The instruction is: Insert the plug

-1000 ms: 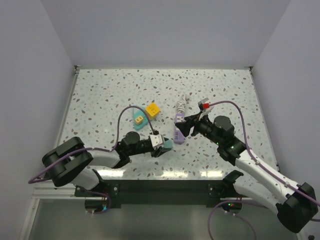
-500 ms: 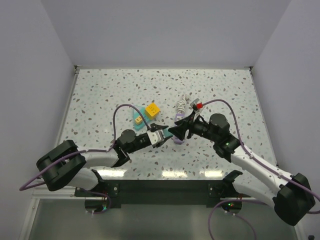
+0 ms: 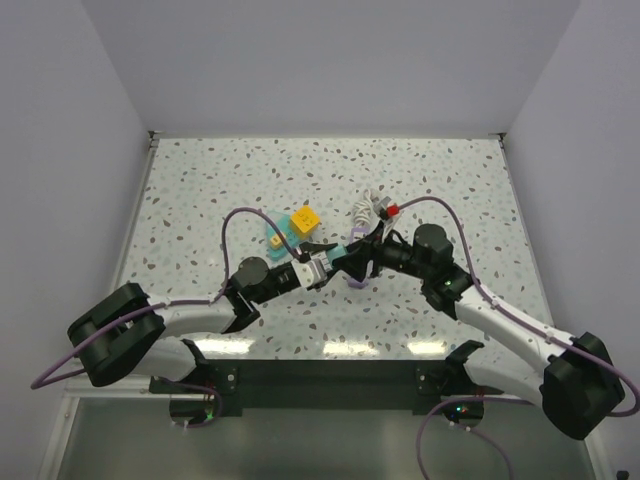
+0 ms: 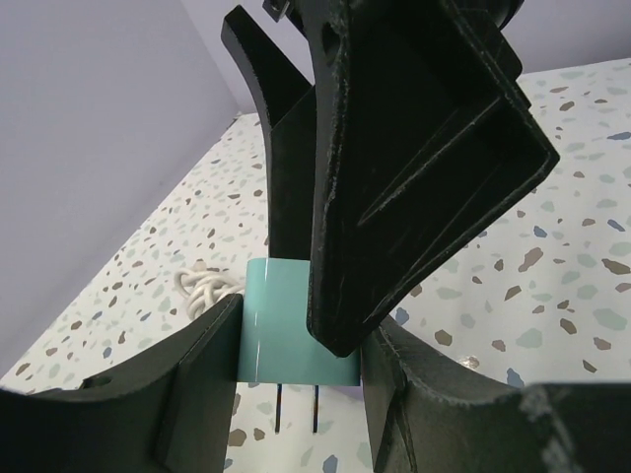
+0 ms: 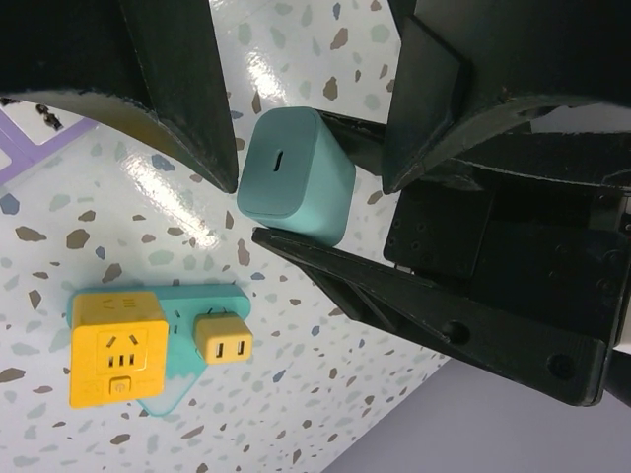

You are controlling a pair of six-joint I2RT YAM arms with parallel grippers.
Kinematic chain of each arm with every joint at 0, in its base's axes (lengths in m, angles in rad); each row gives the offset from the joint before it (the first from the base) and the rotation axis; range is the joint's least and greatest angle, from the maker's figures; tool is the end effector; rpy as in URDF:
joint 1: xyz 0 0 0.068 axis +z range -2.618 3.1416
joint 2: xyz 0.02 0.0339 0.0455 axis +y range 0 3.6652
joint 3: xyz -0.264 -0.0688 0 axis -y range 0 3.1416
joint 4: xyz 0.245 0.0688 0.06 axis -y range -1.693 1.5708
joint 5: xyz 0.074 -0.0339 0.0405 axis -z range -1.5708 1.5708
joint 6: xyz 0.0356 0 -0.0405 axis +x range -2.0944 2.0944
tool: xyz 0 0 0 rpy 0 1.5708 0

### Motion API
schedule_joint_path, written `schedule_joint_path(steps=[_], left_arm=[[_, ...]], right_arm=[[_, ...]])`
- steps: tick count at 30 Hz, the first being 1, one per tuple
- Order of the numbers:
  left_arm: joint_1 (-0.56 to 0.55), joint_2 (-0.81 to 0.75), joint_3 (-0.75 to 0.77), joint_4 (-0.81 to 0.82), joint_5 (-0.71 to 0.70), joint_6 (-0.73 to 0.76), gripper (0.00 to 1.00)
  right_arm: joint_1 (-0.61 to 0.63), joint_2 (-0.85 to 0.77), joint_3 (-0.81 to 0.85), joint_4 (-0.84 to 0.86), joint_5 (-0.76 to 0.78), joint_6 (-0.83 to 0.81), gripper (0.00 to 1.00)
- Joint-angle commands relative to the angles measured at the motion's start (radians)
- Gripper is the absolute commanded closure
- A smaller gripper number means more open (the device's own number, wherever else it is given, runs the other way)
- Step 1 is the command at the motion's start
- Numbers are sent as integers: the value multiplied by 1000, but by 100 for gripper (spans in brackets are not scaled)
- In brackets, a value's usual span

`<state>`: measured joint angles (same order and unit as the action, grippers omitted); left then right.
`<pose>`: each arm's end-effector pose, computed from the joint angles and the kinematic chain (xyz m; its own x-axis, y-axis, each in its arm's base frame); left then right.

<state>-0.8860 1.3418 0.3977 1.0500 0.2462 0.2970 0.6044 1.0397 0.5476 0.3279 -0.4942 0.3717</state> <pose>0.1579 -0.2071 0.2188 0.3286 0.0463 -0.9433 0.8453 0.4310 0.3156 0.1834 0.1471 0.2610 -0.4469 0.0800 -0.8910 -0.7760 0.4609 0.4306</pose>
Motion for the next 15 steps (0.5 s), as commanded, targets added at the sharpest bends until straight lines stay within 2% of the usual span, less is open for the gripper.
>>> schedule_joint_path(steps=[1, 7, 11, 14, 15], left_arm=[[-1, -35, 24, 146, 2, 21, 100], [-1, -35, 13, 189, -2, 16, 100], [-1, -39, 4, 222, -31, 22, 100], [-1, -41, 9, 223, -53, 18, 100], [-1, -38, 12, 214, -65, 5, 99]], right_arm=[[1, 29, 23, 57, -88, 27, 37], [0, 75, 35, 100, -147, 49, 44], [1, 74, 35, 100, -156, 50, 57], [1, 72, 35, 117, -168, 59, 81], [1, 72, 35, 122, -168, 67, 94]])
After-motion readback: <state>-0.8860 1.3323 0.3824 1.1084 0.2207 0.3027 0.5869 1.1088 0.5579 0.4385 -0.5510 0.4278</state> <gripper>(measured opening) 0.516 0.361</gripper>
